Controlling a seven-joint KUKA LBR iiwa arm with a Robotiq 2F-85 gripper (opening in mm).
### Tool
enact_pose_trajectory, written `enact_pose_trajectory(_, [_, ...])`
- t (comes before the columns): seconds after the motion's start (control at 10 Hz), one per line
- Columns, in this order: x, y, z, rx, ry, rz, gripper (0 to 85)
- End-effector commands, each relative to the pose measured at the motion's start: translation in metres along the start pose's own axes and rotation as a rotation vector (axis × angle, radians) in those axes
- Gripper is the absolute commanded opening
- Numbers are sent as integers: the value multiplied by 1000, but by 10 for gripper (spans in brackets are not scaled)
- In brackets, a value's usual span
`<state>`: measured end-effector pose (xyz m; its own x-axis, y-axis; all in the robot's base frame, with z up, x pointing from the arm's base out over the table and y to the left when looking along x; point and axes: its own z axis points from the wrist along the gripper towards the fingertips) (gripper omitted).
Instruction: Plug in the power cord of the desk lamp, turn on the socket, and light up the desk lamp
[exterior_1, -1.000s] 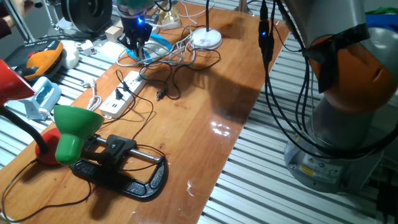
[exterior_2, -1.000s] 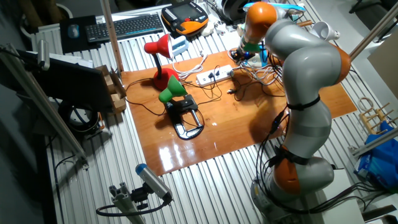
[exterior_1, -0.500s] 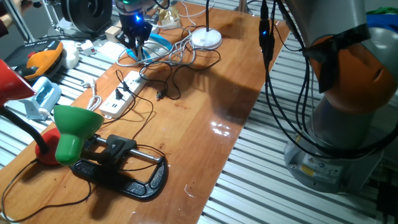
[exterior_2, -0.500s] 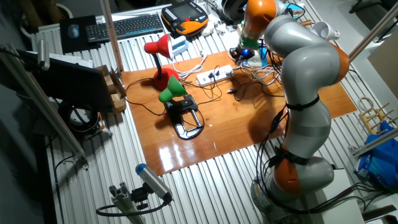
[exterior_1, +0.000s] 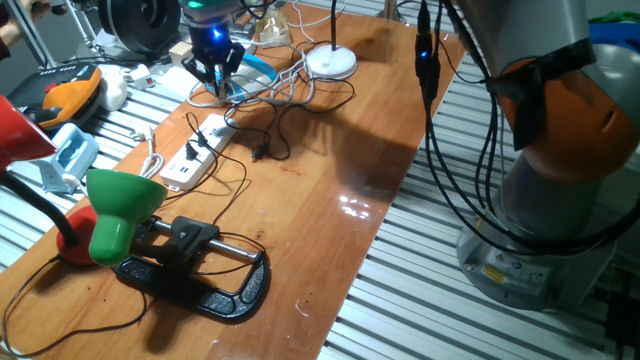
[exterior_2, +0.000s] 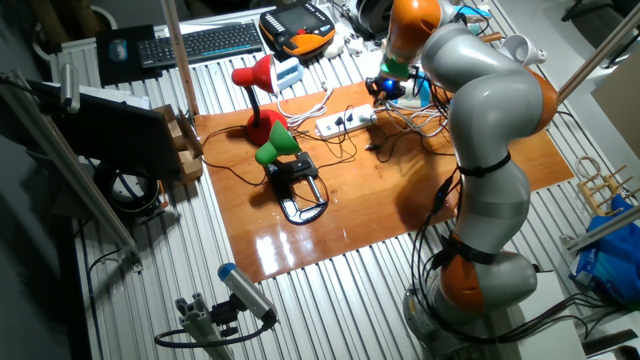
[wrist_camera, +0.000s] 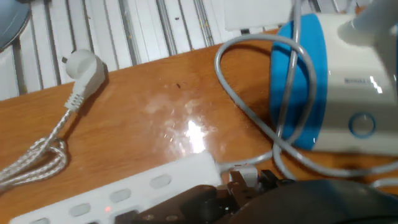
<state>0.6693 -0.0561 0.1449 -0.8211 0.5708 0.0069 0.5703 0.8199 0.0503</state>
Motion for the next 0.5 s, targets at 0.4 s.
enact_pose_trajectory(0.4, [6, -4, 13, -36, 37, 326, 0])
